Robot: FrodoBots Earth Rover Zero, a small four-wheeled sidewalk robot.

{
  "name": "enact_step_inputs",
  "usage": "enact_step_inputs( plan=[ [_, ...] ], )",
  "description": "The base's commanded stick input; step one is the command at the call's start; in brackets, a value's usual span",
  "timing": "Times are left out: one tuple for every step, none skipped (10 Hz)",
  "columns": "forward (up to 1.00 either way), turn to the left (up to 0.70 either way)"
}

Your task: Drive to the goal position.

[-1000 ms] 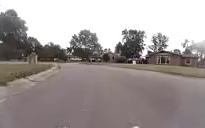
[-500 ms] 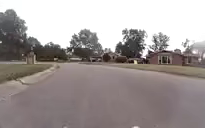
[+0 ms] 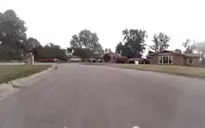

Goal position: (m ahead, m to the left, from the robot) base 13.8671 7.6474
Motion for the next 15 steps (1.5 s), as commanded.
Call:
enact_step_inputs(
  plan=[
    [0.70,0.00],
    [0.70,0.00],
    [0.70,0.00],
    [0.70,0.00],
    [0.70,0.00],
    [0.70,0.00],
    [0.70,0.00],
    [0.70,0.00],
    [0.70,0.00],
    [0.70,0.00],
    [0.70,0.00],
    [0.70,0.00],
    [0.70,0.00],
    [0.70,0.00],
    [0.70,0.00]
  ],
)
